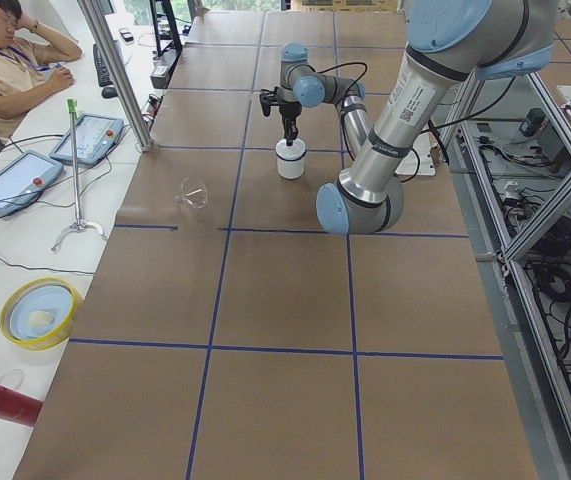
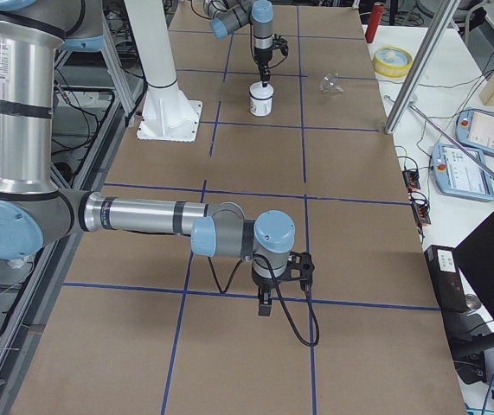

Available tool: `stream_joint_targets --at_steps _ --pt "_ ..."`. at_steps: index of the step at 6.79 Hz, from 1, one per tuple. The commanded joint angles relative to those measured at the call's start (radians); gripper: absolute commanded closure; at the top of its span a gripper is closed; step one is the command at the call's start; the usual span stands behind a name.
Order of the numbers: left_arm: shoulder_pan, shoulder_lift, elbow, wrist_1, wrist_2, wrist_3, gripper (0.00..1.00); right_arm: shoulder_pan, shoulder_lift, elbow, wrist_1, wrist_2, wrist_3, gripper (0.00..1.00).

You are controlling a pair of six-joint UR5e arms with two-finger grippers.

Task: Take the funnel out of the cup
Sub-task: 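Lift the white lid and place it onto the mug opening, then open the left gripper and raise it away from the lidded mug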

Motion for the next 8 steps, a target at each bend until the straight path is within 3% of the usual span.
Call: stream_joint_targets --at_steps 1,2,3,4,6,8 --pt "0.000 0.001 0.004 -0.005 0.000 0.000 1.00 0.000 0.000 0.000 0.000 0.000 0.000 0.00" --pt "0.000 0.001 0.004 -0.007 0.000 0.000 0.80 0.000 0.000 0.000 0.000 0.000 0.000 0.00" --pt "0.000 0.001 0.003 -0.007 0.000 0.000 0.31 0.000 0.000 0.000 0.000 0.000 0.000 0.00" --pt "0.000 0.003 0.001 -0.007 0.000 0.000 0.00 0.000 0.000 0.000 0.000 0.000 0.000 0.00" --pt "-0.014 0.017 -0.054 -0.004 0.005 0.030 0.00 0.000 0.000 0.000 0.000 0.000 0.000 0.00" --pt "-0.140 0.174 -0.192 -0.005 -0.007 0.327 0.00 0.000 0.000 0.000 0.000 0.000 0.000 0.00"
